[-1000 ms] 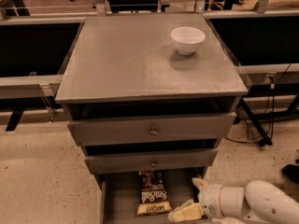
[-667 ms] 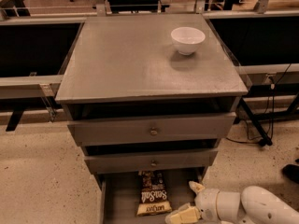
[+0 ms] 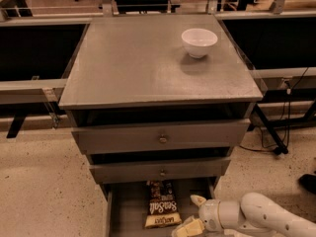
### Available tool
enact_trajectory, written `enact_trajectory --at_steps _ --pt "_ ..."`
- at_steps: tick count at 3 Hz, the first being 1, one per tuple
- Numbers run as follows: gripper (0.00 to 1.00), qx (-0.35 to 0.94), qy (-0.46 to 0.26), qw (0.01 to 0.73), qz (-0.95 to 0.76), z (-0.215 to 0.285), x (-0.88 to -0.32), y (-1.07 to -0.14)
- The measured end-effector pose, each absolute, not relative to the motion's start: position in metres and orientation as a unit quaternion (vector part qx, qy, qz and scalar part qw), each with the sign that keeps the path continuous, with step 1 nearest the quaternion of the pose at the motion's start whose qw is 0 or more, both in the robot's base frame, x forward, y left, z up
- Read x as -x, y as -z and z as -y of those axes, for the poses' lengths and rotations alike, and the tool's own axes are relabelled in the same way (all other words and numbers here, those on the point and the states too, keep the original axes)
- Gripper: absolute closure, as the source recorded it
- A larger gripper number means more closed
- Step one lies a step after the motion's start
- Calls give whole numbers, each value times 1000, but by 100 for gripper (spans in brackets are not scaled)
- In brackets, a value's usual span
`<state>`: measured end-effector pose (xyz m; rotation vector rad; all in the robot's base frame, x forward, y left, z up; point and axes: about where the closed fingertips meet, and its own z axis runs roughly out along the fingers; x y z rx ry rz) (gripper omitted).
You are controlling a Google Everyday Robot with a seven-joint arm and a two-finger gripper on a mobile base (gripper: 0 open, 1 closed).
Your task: Pick brown chip bag from bottom drawer and place on counter
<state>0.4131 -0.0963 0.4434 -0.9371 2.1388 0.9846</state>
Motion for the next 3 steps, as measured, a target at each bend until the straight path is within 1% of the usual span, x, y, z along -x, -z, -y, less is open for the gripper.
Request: enact_trajectory --at_steps 1,2,3 --pt "0 377 -385 301 -787 79 -409 -362" --pt "0 378 -385 301 -787 79 -409 -363" --pt "0 395 -351 329 -783 76 -418 -368"
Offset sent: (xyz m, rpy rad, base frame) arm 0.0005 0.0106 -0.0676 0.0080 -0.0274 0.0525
